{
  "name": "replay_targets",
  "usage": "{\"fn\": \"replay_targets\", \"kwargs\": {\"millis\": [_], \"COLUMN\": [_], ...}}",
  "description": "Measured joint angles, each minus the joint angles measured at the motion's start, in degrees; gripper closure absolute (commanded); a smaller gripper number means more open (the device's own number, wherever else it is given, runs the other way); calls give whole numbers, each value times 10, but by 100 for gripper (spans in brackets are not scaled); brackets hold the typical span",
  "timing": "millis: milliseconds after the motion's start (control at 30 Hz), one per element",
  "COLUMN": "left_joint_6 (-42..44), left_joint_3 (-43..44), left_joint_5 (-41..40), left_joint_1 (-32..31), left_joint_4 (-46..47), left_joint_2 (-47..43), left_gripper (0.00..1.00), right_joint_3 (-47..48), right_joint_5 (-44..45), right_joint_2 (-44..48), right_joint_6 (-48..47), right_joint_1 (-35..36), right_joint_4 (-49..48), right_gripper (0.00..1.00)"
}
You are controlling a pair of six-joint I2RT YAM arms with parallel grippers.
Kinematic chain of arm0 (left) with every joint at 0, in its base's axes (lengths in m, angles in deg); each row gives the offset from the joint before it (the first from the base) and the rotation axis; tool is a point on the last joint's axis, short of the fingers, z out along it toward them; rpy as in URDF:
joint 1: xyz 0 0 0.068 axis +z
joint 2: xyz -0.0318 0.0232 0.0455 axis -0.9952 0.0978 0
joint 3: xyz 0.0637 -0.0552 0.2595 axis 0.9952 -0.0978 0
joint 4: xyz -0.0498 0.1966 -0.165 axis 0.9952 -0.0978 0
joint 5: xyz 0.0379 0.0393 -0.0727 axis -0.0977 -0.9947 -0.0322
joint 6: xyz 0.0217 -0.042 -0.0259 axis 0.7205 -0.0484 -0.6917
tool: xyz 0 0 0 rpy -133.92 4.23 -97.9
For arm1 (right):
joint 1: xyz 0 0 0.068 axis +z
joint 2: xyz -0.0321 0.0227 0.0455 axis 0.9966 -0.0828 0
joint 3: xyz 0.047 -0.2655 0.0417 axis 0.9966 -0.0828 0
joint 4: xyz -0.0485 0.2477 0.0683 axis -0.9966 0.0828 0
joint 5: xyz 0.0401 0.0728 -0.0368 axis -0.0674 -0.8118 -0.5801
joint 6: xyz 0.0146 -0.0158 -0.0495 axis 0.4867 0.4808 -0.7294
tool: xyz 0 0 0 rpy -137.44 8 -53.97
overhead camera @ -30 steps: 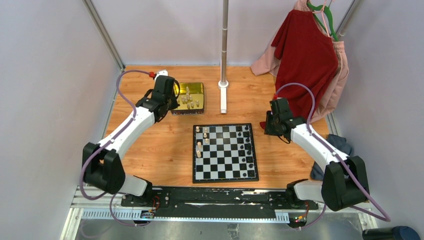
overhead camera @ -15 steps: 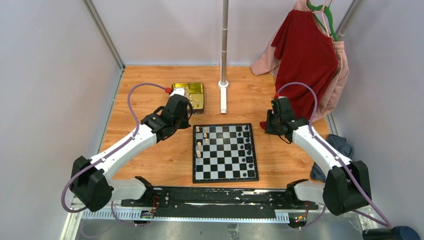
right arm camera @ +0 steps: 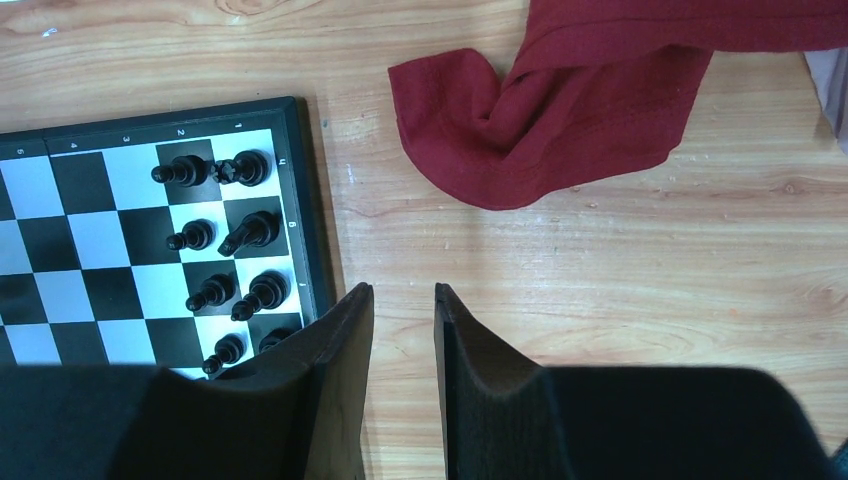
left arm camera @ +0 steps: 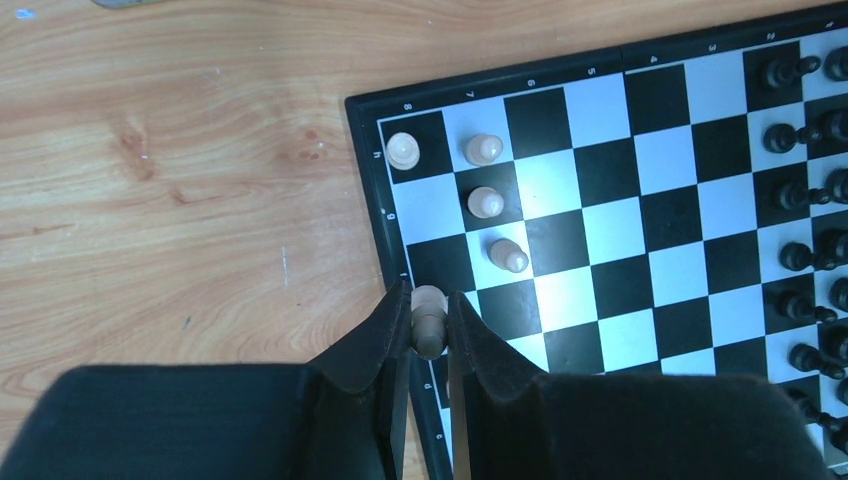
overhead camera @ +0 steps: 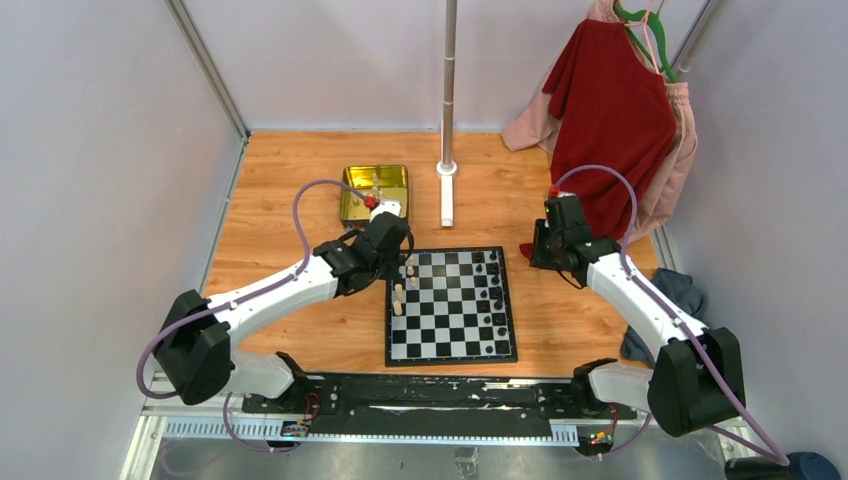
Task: Set up the chess pieces on the board
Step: Place the chess piece on the chessboard.
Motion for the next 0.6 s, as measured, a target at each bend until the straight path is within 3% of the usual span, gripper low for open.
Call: {"fn": "replay_targets", "kwargs": {"millis": [600], "left_joint_6": [-5], "left_joint_3": [-13], "left_joint_5": [-5], "left_joint_1": [-32], "left_joint_4": [53], "left_joint_2": [63], "left_gripper": [100], "right_joint_3": [-7], "right_joint_5": [-2], "right_joint_2": [5], "right_joint_6": [0], "right_joint_1": [0], "right_joint_4": [0], "right_gripper": [67]}}
